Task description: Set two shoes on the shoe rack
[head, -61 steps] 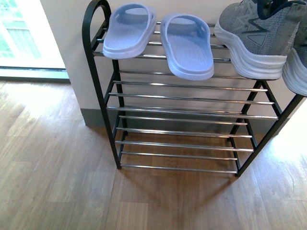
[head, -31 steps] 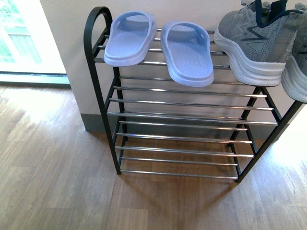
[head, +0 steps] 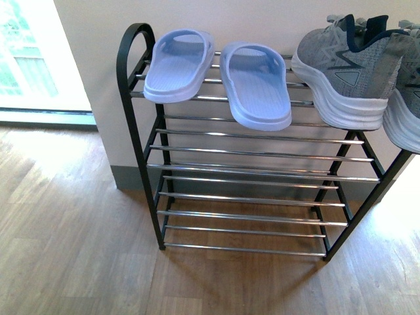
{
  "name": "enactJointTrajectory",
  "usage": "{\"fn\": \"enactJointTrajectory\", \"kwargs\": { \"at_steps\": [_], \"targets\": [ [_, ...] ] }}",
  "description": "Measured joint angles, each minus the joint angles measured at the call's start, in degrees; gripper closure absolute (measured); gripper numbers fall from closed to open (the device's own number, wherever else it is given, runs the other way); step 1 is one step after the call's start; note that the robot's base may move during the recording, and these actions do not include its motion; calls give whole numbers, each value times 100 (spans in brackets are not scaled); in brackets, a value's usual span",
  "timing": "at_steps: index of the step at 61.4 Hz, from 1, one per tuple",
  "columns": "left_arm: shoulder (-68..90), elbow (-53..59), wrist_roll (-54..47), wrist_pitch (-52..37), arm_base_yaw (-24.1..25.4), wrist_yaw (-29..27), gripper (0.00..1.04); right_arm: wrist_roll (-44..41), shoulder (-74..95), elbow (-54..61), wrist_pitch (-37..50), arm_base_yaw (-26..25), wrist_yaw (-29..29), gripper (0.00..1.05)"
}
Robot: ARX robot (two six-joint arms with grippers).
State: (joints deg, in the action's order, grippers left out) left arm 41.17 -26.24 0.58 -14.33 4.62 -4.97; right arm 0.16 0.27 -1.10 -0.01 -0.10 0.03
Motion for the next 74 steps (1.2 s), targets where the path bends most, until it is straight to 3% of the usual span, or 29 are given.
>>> {"fn": "enactJointTrajectory", "kwargs": {
  "at_steps": [4,7,13,30,74],
  "targets": [
    [-168,256,-9,-186,66,807,28,0,0,0,0,0,0,9],
    [-313,470,-11,-264,52,955,37,0,0,0,0,0,-2,9],
    [-553,881,-24,-348,-267,540,55,0,0,0,0,0,0,9],
    [-1196,1620,-24,-444,-452,496,104,0,0,0,0,0,-2,9],
    [-2647,2382,-31,186,-452,496,104,0,0,0,0,0,-2,9]
  ]
}}
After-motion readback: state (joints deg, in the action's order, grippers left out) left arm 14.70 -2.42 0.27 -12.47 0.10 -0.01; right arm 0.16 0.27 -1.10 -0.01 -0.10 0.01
